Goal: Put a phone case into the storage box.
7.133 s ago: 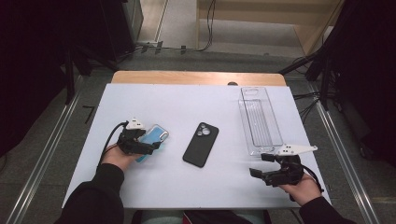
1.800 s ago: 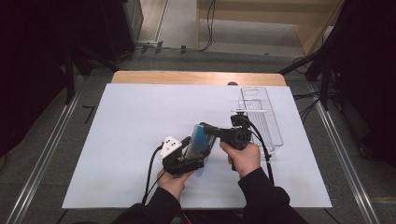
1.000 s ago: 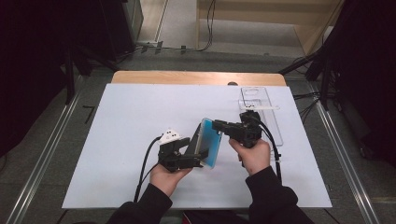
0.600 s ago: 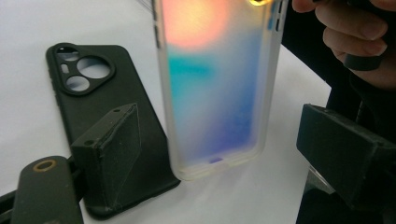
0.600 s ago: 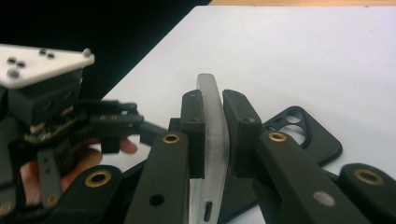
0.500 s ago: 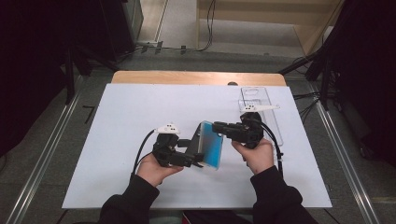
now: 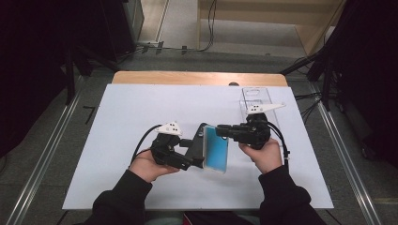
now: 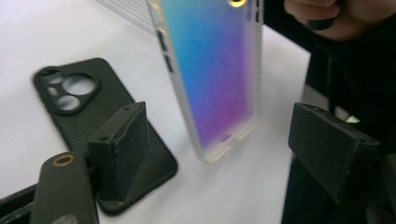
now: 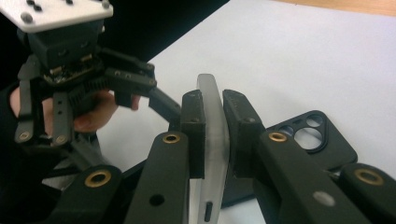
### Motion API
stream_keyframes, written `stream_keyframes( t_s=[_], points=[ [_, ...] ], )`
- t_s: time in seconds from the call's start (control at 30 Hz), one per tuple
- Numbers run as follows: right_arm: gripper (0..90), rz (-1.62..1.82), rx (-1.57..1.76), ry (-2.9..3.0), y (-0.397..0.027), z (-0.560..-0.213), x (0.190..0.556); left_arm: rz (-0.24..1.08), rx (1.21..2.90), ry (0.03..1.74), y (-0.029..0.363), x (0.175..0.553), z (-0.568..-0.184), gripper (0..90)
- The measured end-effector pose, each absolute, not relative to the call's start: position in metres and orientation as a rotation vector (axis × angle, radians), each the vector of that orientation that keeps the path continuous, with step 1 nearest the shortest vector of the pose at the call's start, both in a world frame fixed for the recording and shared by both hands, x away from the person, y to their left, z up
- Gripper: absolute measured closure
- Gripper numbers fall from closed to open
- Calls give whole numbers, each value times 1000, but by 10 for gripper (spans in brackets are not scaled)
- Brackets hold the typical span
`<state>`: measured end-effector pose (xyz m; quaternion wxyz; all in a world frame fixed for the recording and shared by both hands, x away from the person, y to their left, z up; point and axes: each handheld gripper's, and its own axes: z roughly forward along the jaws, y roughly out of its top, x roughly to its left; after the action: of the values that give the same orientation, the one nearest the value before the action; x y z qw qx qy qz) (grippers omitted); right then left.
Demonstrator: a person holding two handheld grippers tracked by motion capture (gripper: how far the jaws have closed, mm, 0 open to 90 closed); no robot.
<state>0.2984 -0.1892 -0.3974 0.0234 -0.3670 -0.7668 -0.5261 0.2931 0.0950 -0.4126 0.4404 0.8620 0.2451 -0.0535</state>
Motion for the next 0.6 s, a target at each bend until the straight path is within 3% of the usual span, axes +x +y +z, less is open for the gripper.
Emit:
stream_keyframes(
  t_s=[0.07,0.6],
  points=[
    [770,-1623,-1108,-2384,-188,-398,297,-163,2143,608,96,296,-412,315],
    [770,-1628,-902,-2437,-174,-399,292,-205,2149,467,100,308,-400,315]
  ],
)
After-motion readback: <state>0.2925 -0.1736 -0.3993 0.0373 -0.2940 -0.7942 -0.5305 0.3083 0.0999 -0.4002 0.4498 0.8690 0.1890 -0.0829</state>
